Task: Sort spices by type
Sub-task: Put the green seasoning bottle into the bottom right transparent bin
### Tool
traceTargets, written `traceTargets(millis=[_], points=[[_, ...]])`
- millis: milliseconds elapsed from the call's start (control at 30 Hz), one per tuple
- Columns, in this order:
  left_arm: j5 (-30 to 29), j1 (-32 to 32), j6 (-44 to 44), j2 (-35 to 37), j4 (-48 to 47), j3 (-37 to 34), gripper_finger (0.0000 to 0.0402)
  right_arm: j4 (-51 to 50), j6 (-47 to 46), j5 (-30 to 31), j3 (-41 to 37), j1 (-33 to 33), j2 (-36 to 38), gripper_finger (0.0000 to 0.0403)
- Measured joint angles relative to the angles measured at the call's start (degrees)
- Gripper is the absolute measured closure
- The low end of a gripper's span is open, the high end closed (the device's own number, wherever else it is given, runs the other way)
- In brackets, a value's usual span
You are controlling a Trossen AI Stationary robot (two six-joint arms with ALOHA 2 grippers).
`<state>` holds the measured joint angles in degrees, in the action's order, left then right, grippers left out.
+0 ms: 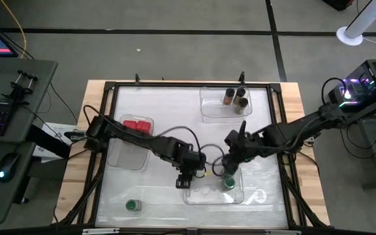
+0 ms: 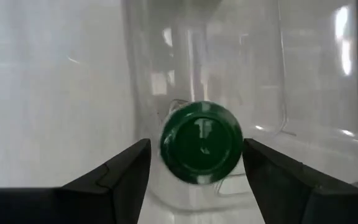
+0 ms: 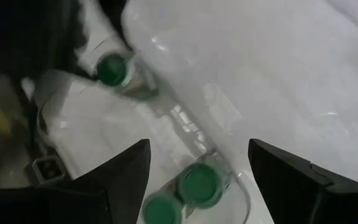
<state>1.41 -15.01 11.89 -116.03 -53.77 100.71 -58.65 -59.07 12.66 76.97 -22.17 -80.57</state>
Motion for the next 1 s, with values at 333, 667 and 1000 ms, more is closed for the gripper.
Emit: traceTargets(millis=[333, 667, 1000], points=[[-1.9, 1.9, -4.6, 9.4, -6.3, 0.0, 0.0162, 14.1, 7.7, -1.6, 0.0, -3.5, -2.3, 0.0136], [-17.7, 0.1, 4.6, 18.1, -6.9, -9.6, 0.0358, 29.5, 22.3, 0.7, 0.1, -0.4, -15.5, 0.0227], [-23.9, -4.6, 23.2, 26.3, 2.0, -23.5, 0.0398, 36.4, 23.2, -0.6, 0.0, 0.8, -22.3, 0.0395]])
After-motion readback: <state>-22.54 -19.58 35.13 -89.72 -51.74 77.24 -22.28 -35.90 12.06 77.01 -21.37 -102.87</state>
